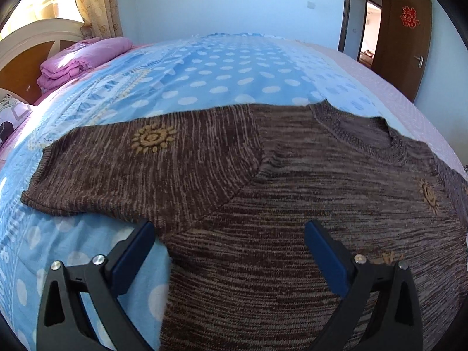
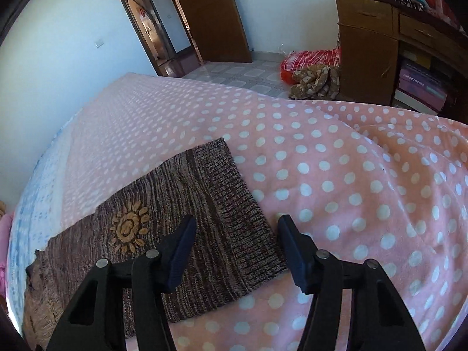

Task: Fold small clothes
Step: 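Grasp the brown sweater's sleeve with the right gripper and lift it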

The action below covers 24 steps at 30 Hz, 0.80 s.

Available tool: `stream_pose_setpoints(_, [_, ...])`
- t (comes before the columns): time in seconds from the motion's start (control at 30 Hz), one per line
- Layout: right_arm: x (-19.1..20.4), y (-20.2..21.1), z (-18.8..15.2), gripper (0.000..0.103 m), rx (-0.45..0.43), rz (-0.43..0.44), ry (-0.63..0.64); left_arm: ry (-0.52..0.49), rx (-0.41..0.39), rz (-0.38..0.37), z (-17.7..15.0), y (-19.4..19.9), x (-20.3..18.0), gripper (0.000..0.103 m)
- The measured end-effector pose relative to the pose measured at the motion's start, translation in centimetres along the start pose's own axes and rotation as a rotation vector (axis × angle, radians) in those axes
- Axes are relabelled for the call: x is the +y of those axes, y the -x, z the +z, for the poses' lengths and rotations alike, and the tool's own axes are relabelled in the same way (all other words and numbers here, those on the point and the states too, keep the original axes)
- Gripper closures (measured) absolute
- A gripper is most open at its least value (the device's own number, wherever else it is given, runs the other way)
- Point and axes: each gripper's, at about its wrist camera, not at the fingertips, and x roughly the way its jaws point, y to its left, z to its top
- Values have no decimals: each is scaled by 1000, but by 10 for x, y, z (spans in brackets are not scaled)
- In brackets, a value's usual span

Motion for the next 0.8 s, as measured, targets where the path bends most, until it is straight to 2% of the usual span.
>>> stream_pose_setpoints(0.1, [3,-5,4,66,16,-59,41,11,20,-17,1,-4,2,0])
stream_pose_setpoints(0.17, [8,-2,2,89,22,-54,88,38,29,-39,1,-6,7,0])
stream_pose_setpoints(0.2, [9,-2,2,93,28,-49,109,50,33,-49,1,-7,9,0])
stream_pose_setpoints(0.33, [16,9,7,97,37,-63,120,69,33,-67,0,-8,11,0])
stream_pose_setpoints(0.5, [59,59,9,97,-38,37,168,79,27,-82,-1,-7,13,0])
stream_pose_setpoints(0.67, [150,114,-16,97,-67,225,298,95,18,-102,-1,-6,16,0])
stream_pose_setpoints(0.8, [236,131,-63,97,-35,384,401,111,6,-124,0,-7,19,0])
